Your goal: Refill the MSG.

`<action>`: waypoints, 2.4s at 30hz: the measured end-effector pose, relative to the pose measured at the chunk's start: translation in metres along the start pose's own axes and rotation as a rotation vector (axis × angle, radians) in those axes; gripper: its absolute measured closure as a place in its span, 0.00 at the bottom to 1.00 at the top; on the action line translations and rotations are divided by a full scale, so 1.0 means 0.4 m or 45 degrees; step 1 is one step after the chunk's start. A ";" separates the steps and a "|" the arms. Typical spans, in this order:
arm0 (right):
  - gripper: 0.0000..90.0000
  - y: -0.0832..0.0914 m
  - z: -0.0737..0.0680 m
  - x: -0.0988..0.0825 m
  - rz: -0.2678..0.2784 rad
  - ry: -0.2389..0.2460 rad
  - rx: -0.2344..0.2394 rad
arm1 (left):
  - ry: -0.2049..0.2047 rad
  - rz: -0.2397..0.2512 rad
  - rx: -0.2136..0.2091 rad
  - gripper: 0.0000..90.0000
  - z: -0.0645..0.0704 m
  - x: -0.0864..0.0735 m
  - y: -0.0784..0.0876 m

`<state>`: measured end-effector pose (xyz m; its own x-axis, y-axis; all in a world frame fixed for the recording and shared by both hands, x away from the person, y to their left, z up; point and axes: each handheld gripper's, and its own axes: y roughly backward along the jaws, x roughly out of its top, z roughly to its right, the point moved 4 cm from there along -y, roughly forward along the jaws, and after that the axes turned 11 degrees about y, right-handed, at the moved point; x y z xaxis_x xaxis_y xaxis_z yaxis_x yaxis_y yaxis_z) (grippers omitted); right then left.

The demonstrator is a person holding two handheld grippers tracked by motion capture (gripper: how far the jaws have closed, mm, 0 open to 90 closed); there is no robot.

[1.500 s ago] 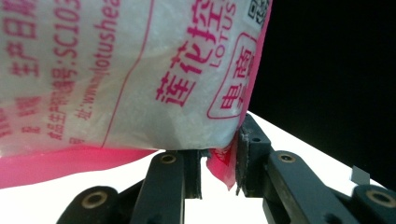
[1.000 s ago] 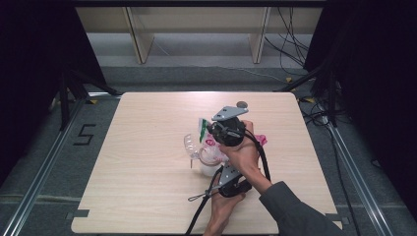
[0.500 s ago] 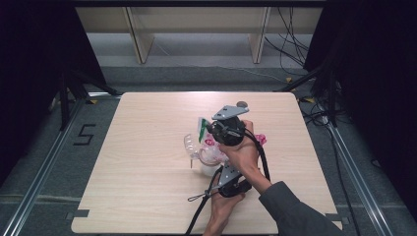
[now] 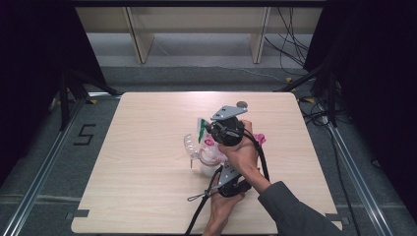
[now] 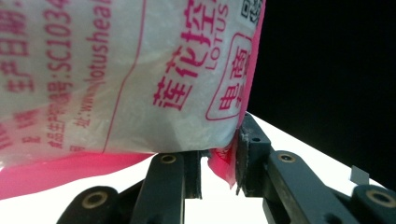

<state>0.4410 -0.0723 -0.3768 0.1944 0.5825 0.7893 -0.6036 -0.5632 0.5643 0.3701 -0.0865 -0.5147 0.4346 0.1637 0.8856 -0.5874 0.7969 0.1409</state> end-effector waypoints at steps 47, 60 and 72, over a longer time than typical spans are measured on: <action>1.00 -0.012 -0.009 0.006 -0.014 0.031 0.000 | 0.089 0.101 -0.040 0.82 0.017 0.010 -0.006; 1.00 -0.012 -0.007 0.007 -0.005 0.041 0.002 | 0.085 0.091 -0.042 0.82 0.017 0.011 -0.005; 1.00 -0.019 -0.011 0.007 -0.009 0.042 -0.009 | 0.092 0.094 -0.048 0.82 0.017 0.015 -0.006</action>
<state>0.4426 -0.0637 -0.3798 0.1730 0.6053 0.7770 -0.6078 -0.5552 0.5678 0.3694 -0.0914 -0.5068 0.4402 0.2632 0.8584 -0.5941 0.8022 0.0587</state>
